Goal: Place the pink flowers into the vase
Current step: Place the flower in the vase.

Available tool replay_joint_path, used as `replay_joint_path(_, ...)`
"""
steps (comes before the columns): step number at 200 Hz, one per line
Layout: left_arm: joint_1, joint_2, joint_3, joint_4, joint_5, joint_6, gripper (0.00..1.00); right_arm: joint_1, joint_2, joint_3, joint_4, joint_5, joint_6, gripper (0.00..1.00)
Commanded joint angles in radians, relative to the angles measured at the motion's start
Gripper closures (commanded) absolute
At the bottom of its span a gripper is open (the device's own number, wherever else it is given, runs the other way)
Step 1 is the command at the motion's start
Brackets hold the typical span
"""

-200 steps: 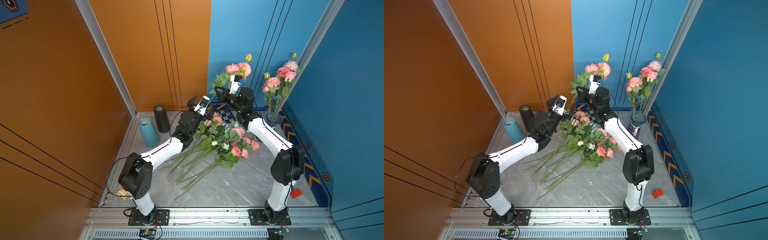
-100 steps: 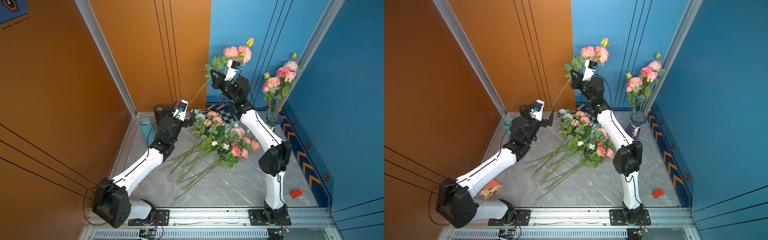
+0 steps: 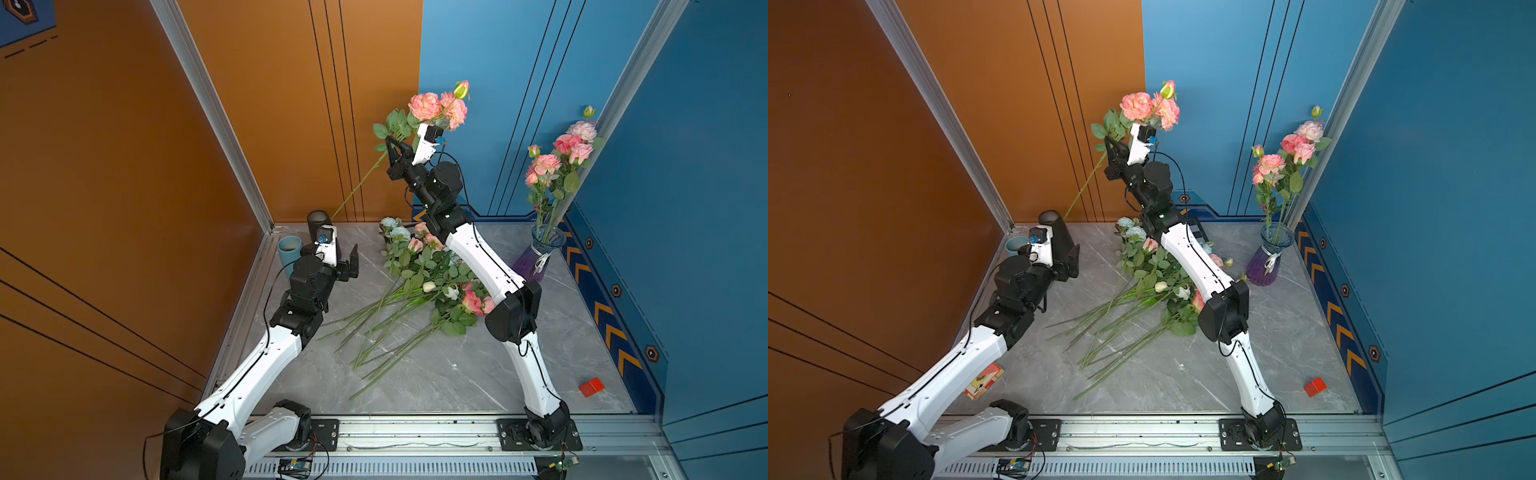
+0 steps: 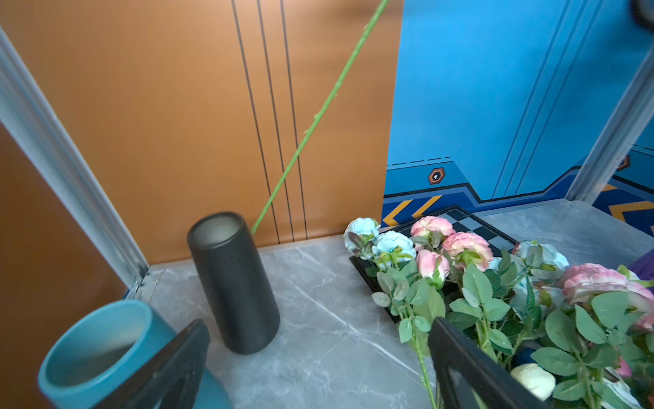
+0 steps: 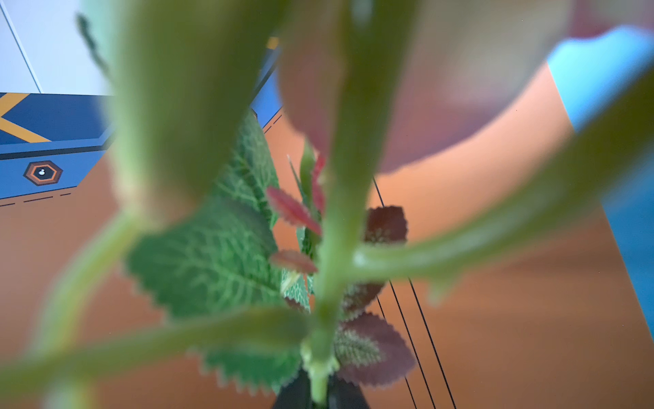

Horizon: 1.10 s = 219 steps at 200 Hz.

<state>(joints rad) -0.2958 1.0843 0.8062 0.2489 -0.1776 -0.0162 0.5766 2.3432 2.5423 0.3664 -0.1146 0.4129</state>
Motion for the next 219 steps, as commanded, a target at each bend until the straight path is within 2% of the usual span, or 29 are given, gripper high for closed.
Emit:
replay_joint_path(1,0.027,-0.032,-0.01,-0.027,0.038,-0.096,0.01,0.015,-0.031,0.036,0.052,0.044,-0.09,1.0)
replay_joint_path(23,0.045,-0.026,-0.009,-0.041,0.055,-0.157,0.01,0.032,-0.05,0.032,0.043,0.047,-0.151,1.0)
replay_joint_path(117,0.085,-0.106,-0.121,-0.16,0.038,-0.246,0.01,0.061,-0.102,-0.03,0.14,0.04,-0.173,1.0)
replay_joint_path(172,0.096,-0.112,-0.136,-0.171,0.036,-0.252,0.01,0.063,-0.146,-0.079,0.166,0.033,-0.164,1.0)
replay_joint_path(219,0.106,-0.102,-0.14,-0.157,0.044,-0.266,0.01,0.066,-0.17,-0.147,0.192,0.003,-0.101,1.0)
